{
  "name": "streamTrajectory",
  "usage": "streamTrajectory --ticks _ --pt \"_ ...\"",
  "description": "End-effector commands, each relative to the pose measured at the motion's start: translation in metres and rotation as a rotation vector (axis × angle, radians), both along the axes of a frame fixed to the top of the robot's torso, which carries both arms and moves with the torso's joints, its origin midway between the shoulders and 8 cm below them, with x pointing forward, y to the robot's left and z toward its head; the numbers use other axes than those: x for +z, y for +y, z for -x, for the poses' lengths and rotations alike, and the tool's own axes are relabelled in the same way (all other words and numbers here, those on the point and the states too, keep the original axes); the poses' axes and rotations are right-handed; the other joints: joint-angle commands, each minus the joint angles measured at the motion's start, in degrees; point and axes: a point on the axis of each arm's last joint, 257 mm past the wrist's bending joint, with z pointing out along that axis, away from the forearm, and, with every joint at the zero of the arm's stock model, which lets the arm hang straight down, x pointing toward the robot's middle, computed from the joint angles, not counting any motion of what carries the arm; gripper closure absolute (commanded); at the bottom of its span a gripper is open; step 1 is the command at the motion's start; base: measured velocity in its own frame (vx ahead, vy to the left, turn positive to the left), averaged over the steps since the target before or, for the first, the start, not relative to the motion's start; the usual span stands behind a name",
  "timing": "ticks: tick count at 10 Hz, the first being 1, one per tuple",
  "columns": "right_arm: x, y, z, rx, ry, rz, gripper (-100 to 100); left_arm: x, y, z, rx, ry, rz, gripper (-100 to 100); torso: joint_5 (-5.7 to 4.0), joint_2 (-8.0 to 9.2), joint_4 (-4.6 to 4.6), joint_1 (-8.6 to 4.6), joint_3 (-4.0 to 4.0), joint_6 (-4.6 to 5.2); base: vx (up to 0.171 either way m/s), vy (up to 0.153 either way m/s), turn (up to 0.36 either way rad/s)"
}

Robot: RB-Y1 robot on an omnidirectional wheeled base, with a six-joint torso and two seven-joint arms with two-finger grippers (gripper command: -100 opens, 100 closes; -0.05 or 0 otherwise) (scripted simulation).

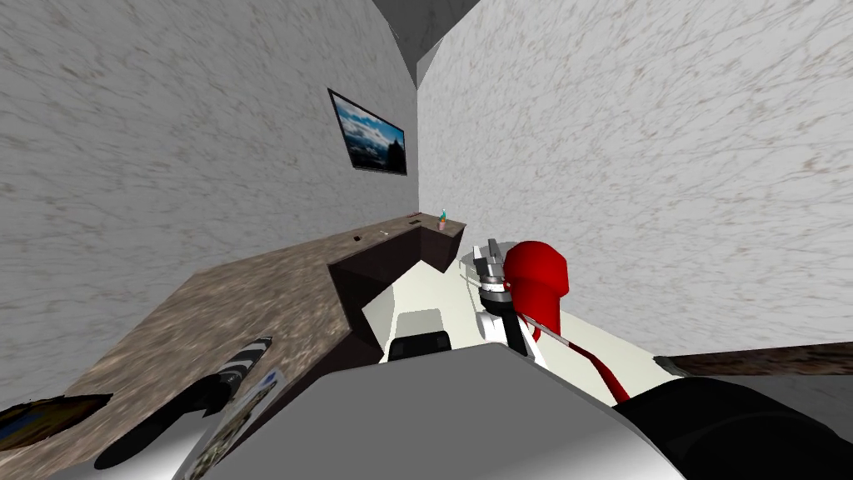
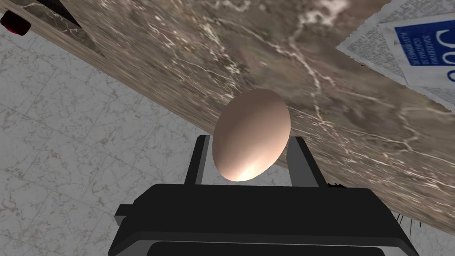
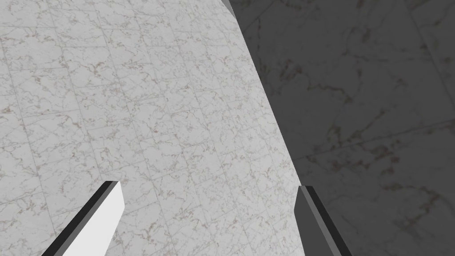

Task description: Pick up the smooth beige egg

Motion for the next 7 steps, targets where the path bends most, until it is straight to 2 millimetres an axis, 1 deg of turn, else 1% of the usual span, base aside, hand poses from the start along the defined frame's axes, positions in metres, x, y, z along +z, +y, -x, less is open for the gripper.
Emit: streamTrajectory --ticks 1,2,3,4,5,6,7 --pt "0.0 0.0 0.0 0.0 0.0 0.0 0 0.0 0.0 0.0 0.0 0.0 0.0 100 0.0 0.0 0.0 0.0 0.0 0.0 0.0 0.0 0.0" --pt "0.0 0.0 0.0 0.0 0.0 0.0 0 0.0 0.0 0.0 0.0 0.0 0.0 100 0.0 0.01 0.0 0.0 0.0 -0.01 0.0 0.0 0.0" --pt "0.0 0.0 0.0 0.0 0.0 0.0 0 0.0 0.0 0.0 -0.001 -0.001 0.0 0 0.0 0.01 0.0 0.0 0.0 -0.01 0.0 0.0 0.0" --pt "0.0 0.0 0.0 0.0 0.0 0.0 0 0.006 -0.003 -0.001 -0.005 -0.003 0.0 100 0.0 0.01 0.0 0.0 0.01 -0.01 -0.022 -0.022 0.05" --pt "0.0 0.0 0.0 0.0 0.0 0.0 0 0.01 -0.005 -0.001 -0.009 -0.003 -0.001 100 -0.02 0.1 0.01 -0.1 0.05 -0.05 -0.037 -0.042 0.044" --pt "0.0 0.0 0.0 0.0 0.0 0.0 0 0.008 -0.004 -0.001 -0.008 -0.004 -0.001 100 -0.05 0.17 0.03 -0.19 0.09 -0.06 -0.017 -0.02 0.011" --pt "0.0 0.0 0.0 0.0 0.0 0.0 0 0.008 -0.004 -0.001 -0.007 -0.003 -0.001 0 -0.03 0.12 0.02 -0.12 0.07 -0.04 0.0 0.0 0.0"
